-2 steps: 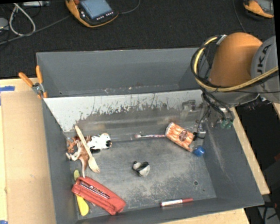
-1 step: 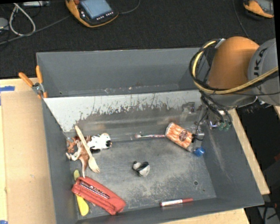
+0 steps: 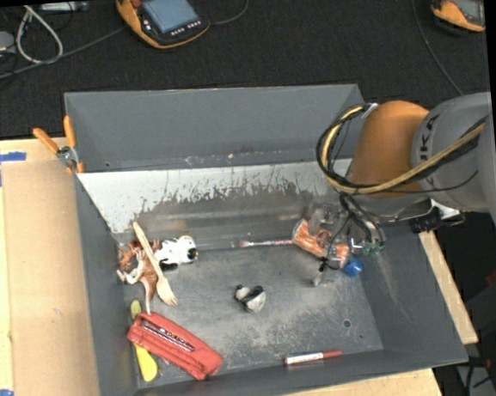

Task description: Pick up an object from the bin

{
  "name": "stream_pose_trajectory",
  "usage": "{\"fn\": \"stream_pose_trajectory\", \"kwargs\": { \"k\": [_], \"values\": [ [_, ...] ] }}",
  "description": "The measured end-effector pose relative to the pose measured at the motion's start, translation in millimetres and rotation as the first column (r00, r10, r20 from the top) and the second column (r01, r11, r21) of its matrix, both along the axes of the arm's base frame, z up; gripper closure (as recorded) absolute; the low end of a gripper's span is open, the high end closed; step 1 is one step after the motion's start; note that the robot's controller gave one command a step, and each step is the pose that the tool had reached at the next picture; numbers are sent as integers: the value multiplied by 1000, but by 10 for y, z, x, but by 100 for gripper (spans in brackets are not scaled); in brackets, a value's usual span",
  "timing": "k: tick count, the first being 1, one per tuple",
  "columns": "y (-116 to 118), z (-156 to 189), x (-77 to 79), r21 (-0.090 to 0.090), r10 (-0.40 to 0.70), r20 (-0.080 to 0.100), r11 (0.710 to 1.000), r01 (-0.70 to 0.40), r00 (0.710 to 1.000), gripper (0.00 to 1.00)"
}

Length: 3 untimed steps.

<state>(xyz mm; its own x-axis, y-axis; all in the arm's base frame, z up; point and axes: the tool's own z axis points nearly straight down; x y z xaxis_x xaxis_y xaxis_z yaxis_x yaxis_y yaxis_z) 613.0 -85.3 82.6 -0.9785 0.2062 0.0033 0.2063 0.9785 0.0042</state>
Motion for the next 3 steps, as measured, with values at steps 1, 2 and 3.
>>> {"fn": "stream_pose_trajectory", "kwargs": {
  "k": [1,2,3],
  "values": [
    [-262,-124,85,-5,-187,16,982,187,982,100],
    [-261,-122,86,-5,-186,15,983,186,982,100],
    [-336,620,62,-4,-191,11,982,191,981,100]
  ]
}}
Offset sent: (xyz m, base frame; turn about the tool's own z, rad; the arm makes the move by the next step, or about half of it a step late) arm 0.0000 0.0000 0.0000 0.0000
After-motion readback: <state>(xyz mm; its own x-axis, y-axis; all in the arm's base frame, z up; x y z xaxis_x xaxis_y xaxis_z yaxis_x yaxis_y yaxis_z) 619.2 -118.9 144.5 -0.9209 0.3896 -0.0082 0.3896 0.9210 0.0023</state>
